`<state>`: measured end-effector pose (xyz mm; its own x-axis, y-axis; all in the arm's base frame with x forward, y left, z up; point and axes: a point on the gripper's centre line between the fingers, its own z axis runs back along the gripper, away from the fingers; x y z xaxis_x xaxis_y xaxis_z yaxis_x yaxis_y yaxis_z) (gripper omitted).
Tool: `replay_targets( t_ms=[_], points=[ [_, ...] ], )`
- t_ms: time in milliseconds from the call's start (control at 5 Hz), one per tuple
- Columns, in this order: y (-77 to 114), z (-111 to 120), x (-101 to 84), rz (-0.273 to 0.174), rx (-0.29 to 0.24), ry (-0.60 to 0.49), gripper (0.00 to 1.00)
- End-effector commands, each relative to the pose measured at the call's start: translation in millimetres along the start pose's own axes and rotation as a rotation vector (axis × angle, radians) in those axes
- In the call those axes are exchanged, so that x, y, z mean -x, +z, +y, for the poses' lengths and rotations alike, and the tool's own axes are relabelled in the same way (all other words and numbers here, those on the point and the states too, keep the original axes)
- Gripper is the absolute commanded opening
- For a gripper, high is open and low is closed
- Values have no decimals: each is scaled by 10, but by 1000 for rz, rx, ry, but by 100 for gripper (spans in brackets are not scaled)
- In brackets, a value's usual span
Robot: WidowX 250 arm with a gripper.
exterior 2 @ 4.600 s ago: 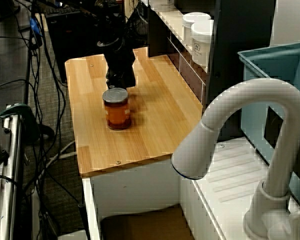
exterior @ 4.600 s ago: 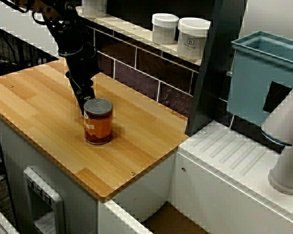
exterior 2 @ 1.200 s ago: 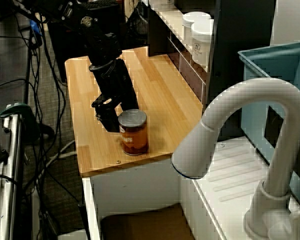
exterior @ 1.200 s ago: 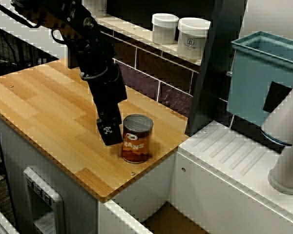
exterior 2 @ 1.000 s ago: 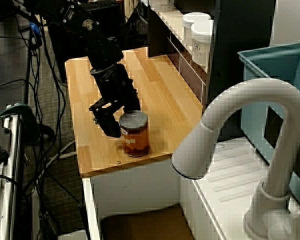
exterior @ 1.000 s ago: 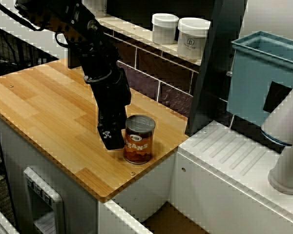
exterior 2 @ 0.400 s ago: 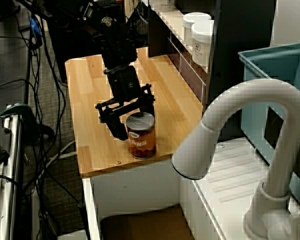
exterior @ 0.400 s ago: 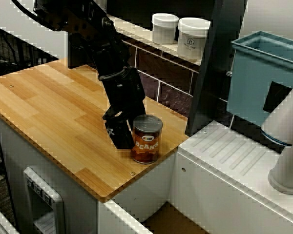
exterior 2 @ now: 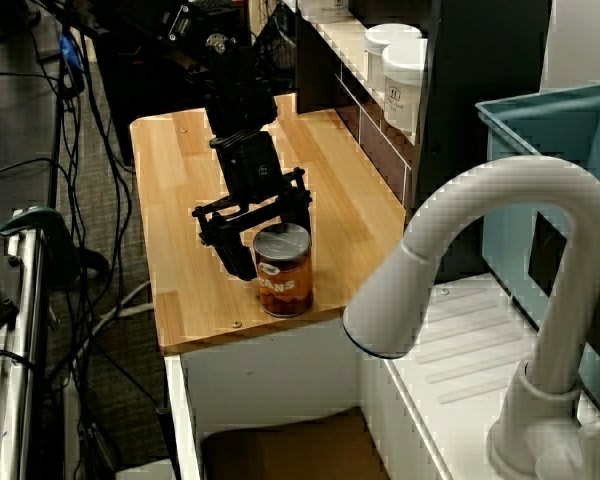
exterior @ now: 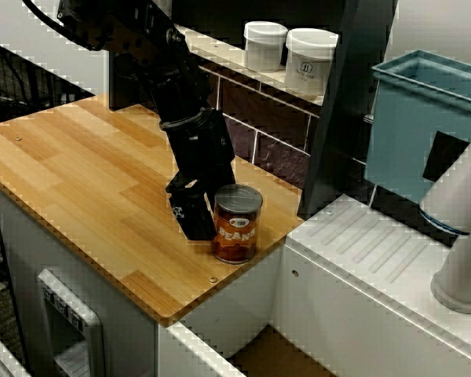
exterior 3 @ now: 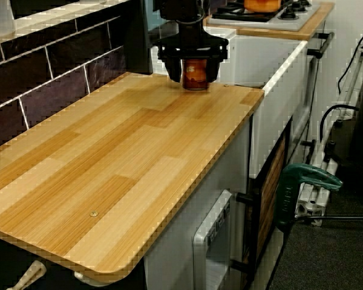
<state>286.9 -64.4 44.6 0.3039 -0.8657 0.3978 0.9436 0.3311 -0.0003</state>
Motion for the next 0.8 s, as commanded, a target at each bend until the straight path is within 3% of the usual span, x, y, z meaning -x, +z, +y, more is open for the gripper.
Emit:
replay_targets(
  t_ms=[0,200,400,600],
  points=[
    [162,-78,75,17,-40,7,100],
    [312,-39,157,21,-4,2,100],
    [494,-23,185,-50,28,-28,100],
    [598,-24,152,-91,50,-56,100]
  ],
)
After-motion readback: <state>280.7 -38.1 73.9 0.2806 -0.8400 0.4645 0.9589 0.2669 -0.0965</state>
